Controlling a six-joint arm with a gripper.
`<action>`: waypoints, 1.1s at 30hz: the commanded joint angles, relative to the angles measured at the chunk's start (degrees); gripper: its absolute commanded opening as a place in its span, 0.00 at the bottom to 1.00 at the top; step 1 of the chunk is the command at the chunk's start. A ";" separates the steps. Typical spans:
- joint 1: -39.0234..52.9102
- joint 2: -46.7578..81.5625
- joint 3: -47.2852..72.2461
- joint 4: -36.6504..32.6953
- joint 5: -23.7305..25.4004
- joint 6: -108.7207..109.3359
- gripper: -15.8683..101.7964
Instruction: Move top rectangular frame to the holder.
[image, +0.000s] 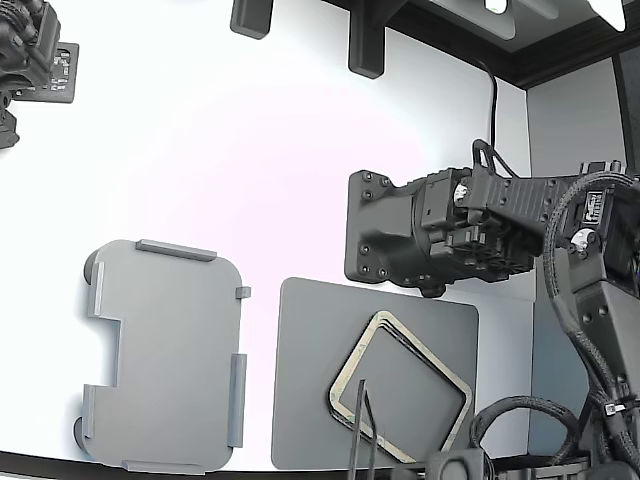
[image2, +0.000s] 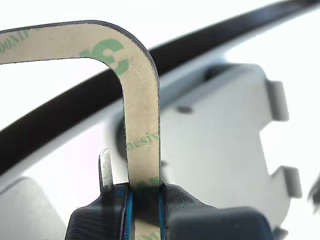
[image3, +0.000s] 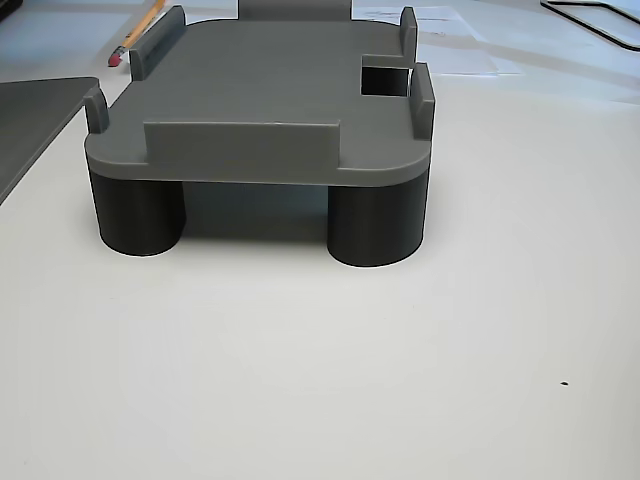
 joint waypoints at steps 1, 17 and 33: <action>-4.22 2.20 -0.44 0.53 4.39 20.48 0.04; -21.62 13.01 0.88 0.53 -1.14 27.33 0.03; -29.62 12.30 -1.85 0.53 -3.78 65.48 0.03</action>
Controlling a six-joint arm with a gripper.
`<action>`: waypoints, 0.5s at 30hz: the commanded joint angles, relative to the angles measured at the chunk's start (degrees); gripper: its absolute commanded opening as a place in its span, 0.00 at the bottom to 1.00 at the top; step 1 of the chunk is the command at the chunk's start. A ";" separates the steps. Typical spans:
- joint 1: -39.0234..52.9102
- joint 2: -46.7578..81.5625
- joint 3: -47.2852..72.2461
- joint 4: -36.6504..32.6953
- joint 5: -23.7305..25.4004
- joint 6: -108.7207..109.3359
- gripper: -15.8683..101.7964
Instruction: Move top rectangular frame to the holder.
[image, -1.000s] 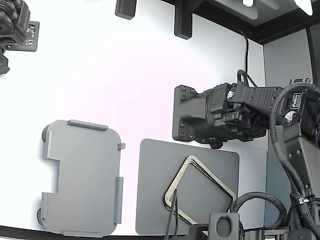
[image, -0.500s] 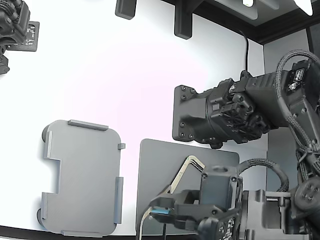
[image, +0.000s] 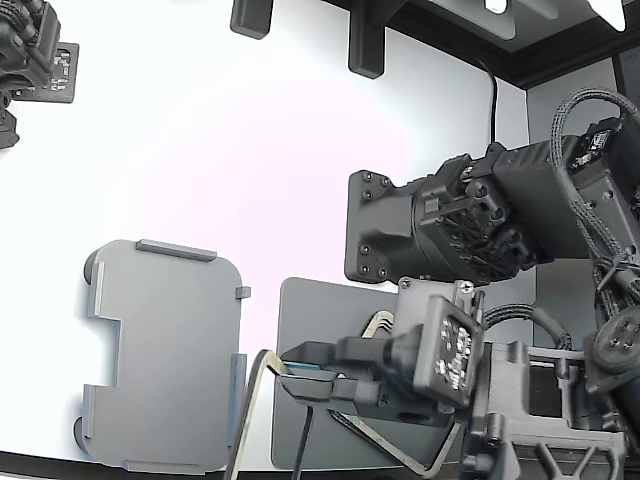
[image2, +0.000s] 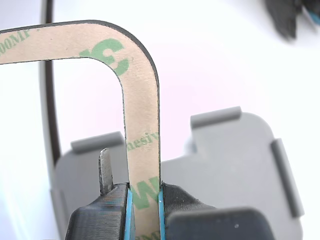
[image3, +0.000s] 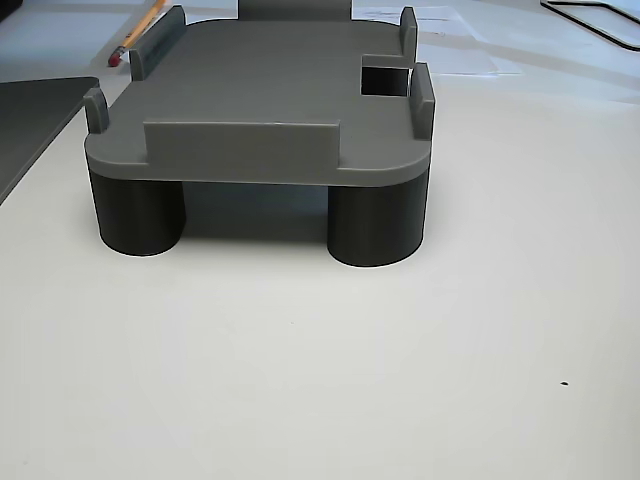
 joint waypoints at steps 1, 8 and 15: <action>-2.37 1.23 1.23 0.35 -2.02 20.65 0.03; -9.05 0.97 5.10 0.53 -14.50 54.84 0.03; -13.45 -1.41 9.14 0.53 -20.92 65.74 0.03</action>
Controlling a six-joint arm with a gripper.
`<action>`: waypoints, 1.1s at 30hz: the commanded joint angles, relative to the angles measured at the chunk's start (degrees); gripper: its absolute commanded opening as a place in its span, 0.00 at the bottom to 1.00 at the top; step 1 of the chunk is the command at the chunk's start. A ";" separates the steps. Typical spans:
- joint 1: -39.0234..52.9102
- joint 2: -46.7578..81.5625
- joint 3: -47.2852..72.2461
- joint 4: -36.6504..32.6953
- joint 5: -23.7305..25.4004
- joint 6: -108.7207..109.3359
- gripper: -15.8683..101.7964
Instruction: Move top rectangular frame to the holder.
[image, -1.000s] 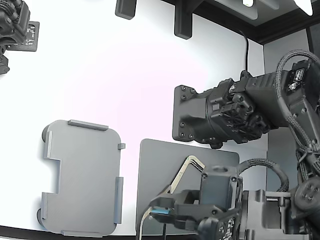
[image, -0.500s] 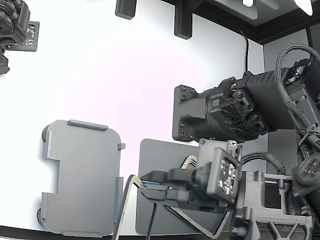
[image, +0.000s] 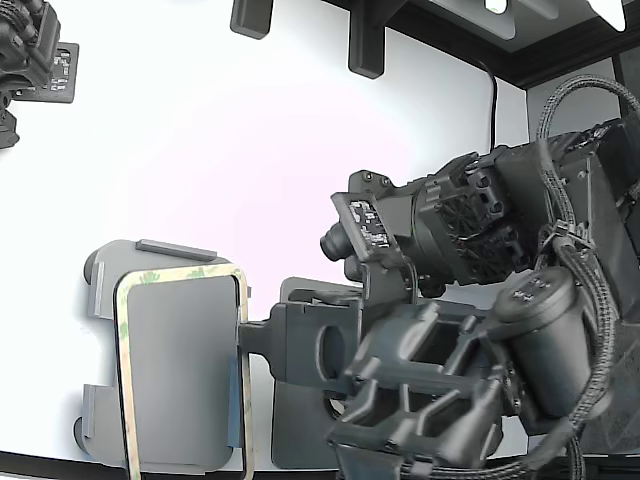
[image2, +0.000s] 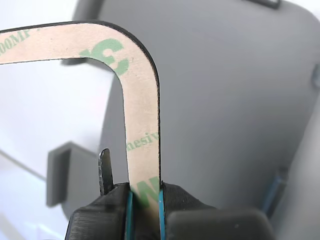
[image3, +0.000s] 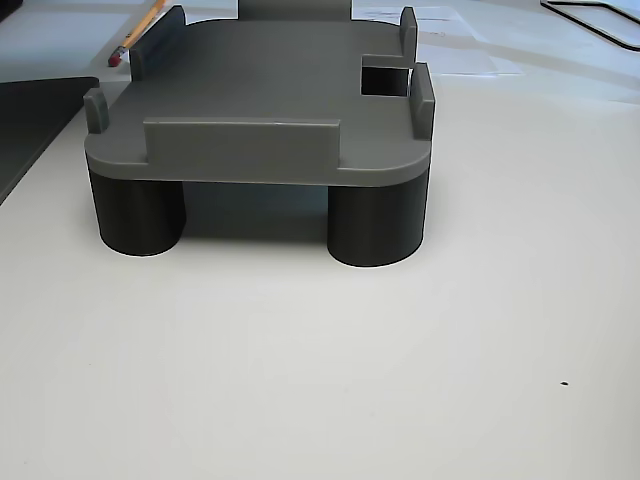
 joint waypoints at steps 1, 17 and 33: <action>-1.58 0.18 -0.97 0.53 -1.41 6.33 0.03; -2.99 -3.87 2.37 0.44 -5.71 7.47 0.03; -4.75 -2.20 7.38 -2.02 -8.00 8.61 0.03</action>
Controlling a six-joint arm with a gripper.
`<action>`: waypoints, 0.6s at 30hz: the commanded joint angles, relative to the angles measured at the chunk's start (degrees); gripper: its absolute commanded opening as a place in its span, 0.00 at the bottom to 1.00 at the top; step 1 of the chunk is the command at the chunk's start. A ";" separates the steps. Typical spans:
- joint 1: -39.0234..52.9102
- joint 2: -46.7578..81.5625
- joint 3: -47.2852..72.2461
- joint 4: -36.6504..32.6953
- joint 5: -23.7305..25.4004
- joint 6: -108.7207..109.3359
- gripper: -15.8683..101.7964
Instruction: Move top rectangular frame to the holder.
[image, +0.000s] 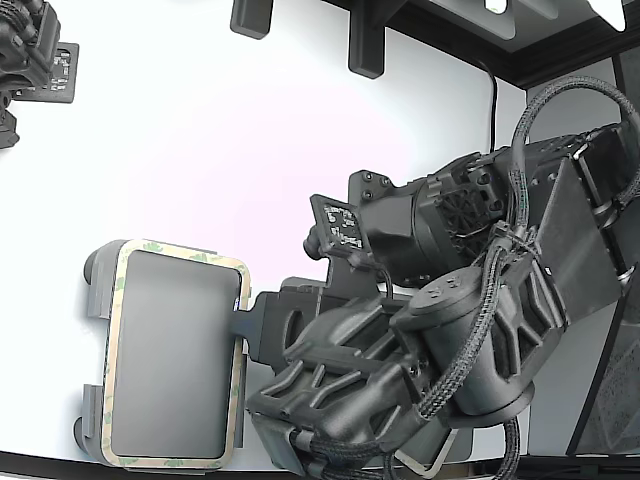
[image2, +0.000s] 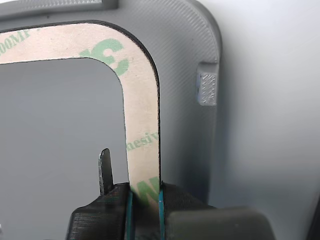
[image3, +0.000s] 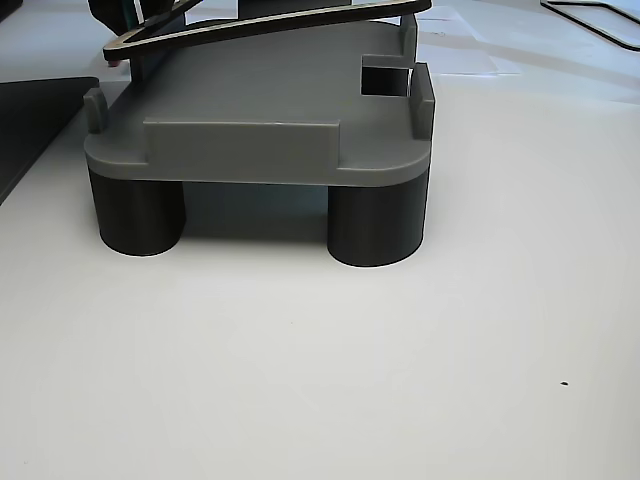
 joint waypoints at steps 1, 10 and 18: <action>-1.05 2.29 0.62 -1.49 -0.09 0.18 0.03; -1.58 3.25 2.81 -3.25 -0.26 0.00 0.03; -1.58 4.48 5.45 -5.01 -0.97 0.00 0.03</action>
